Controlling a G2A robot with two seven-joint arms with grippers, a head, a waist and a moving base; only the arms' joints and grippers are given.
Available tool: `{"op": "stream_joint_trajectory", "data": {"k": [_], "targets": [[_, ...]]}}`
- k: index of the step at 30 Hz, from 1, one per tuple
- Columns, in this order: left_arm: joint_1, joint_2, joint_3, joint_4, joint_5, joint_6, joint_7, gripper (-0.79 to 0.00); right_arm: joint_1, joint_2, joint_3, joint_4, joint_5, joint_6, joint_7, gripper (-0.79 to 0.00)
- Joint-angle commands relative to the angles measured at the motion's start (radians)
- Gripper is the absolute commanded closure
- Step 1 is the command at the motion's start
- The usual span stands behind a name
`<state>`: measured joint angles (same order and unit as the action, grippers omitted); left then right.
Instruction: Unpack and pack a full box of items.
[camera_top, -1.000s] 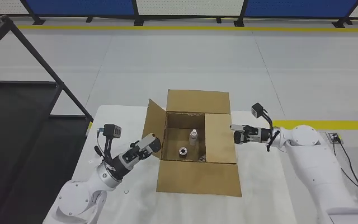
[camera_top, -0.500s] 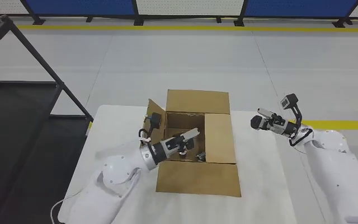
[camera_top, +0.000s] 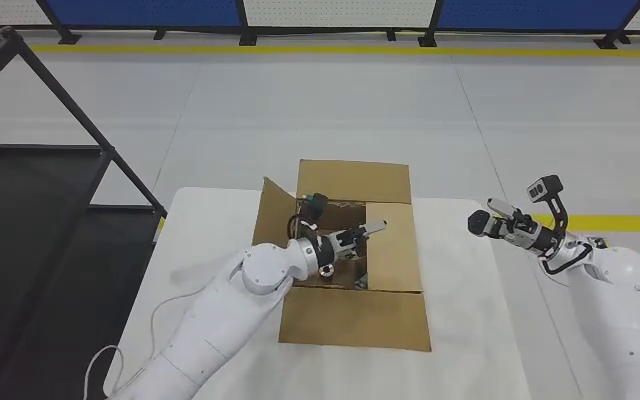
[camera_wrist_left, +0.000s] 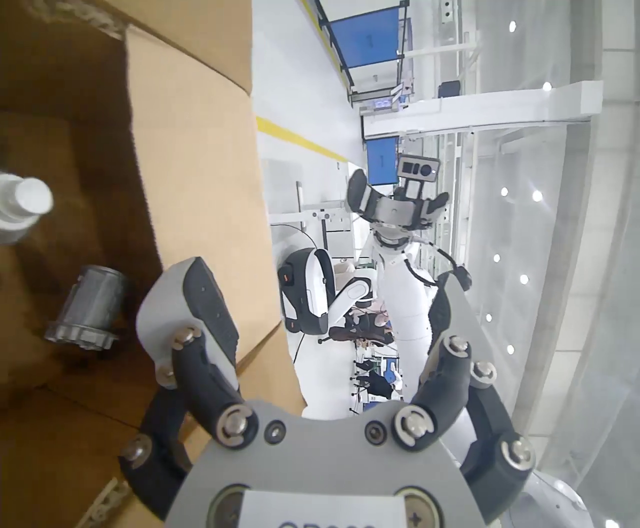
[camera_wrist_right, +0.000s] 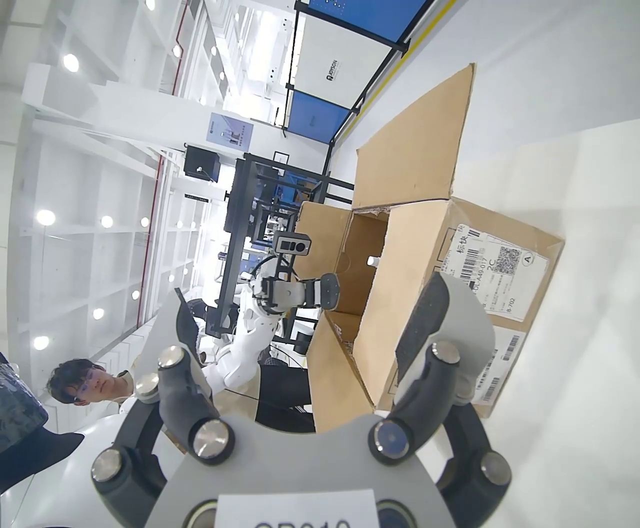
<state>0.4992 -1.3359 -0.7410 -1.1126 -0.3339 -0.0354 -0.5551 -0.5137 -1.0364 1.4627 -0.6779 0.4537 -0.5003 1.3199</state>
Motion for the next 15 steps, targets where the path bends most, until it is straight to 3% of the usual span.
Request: {"op": "stream_joint_trajectory", "data": {"k": [1, 15], "targets": [[-0.013, -0.015, 0.018, 0.053, -0.009, -0.016, -0.010, -0.785, -0.001, 0.004, -0.002, -0.002, 0.005, -0.001, -0.001, -0.785], [-0.060, -0.094, 0.084, 0.237, 0.000, -0.091, -0.033, -0.785, 0.012, 0.020, -0.035, 0.016, 0.026, -0.013, -0.013, -0.785]]}}
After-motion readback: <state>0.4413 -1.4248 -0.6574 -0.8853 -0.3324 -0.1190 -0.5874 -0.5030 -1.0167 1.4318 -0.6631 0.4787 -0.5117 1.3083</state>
